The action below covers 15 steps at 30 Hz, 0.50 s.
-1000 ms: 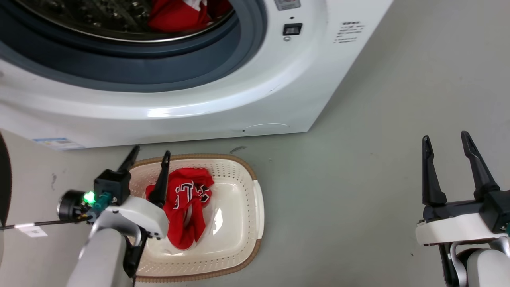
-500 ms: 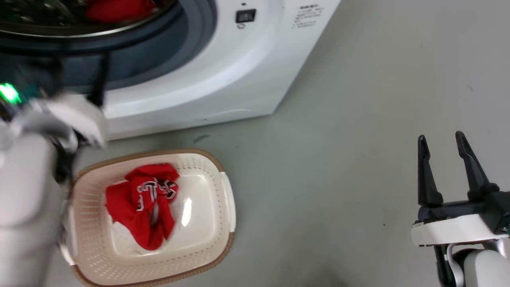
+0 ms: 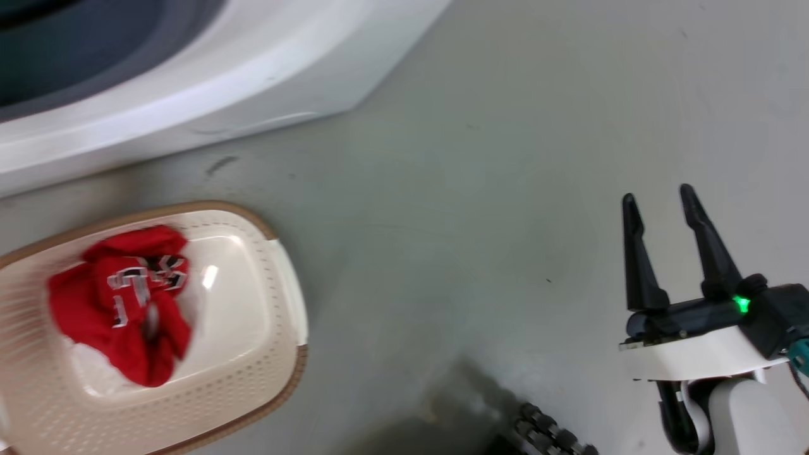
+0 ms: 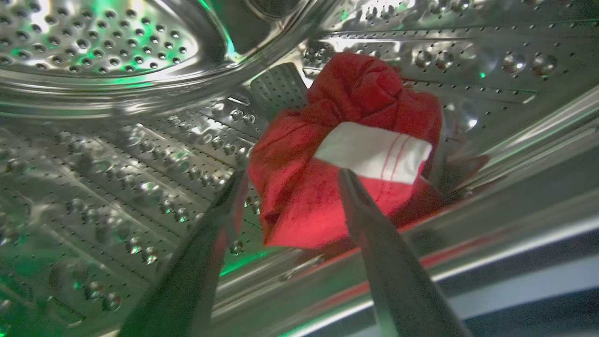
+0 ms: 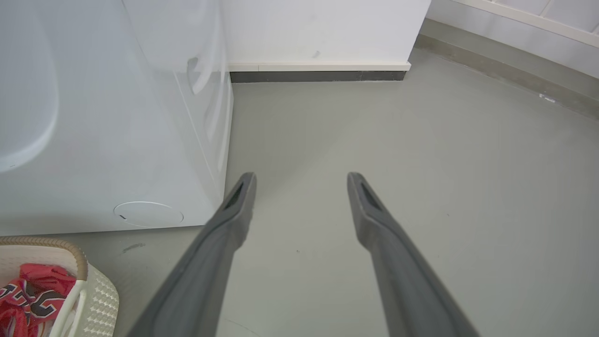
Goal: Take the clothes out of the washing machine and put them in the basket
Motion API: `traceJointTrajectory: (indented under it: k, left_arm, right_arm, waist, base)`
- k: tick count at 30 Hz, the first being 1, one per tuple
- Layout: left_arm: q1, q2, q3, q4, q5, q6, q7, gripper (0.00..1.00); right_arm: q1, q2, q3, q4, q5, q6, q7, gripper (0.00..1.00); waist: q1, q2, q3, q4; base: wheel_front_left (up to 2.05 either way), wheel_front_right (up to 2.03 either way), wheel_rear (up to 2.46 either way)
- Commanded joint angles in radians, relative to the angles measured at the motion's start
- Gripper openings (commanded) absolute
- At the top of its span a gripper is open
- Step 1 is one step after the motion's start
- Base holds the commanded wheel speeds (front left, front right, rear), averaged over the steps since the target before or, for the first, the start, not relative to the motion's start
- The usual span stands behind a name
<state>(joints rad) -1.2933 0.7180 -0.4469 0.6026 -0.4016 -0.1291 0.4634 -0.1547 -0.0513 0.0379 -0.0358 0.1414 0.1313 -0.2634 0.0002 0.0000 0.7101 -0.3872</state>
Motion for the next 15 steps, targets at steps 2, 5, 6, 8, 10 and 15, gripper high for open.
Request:
traceJointTrajectory:
  k: [2, 5, 6, 8, 10, 15]
  left_arm:
    - [-0.067, 0.021, -0.017, 0.025, -0.033, -0.001, 0.061, 1.0]
    - [-0.158, 0.046, -0.046, 0.058, -0.06, -0.001, 0.132, 1.0]
    - [-0.178, 0.048, -0.057, 0.069, -0.063, -0.001, 0.156, 1.0]
    - [-0.217, 0.045, -0.075, 0.094, -0.071, -0.001, 0.195, 1.0]
    - [-0.253, 0.044, -0.094, 0.123, -0.073, -0.001, 0.229, 1.0]
    - [-0.297, 0.035, -0.142, 0.182, -0.058, -0.001, 0.267, 1.0]
  right_arm:
    - [-0.009, 0.002, 0.022, -0.01, 0.017, -0.001, -0.002, 1.0]
    - [0.0, 0.002, 0.047, -0.019, 0.037, -0.001, -0.002, 1.0]
    - [0.003, 0.002, 0.052, -0.022, 0.043, -0.001, -0.002, 1.0]
    - [0.008, 0.002, 0.053, -0.027, 0.051, -0.001, -0.002, 1.0]
    - [0.011, 0.002, 0.057, -0.032, 0.055, -0.001, -0.002, 1.0]
    - [0.024, 0.002, 0.055, -0.045, 0.07, -0.001, -0.002, 1.0]
  waist:
    - [-0.0002, 0.0, 0.064, -0.07]
    - [-0.0002, 0.0, 0.089, -0.099]
    - [-0.0002, 0.0, 0.097, -0.105]
    - [-0.0002, 0.0, 0.111, -0.109]
    - [-0.0002, 0.0, 0.121, -0.109]
    - [-0.0002, 0.0, 0.142, -0.105]
  base:
    - [0.0, 0.0, 0.0]
    - [0.0, 0.0, 0.0]
    - [0.0, 0.0, 0.0]
    - [0.0, 0.0, 0.0]
    - [0.0, 0.0, 0.0]
    - [0.0, 0.0, 0.0]
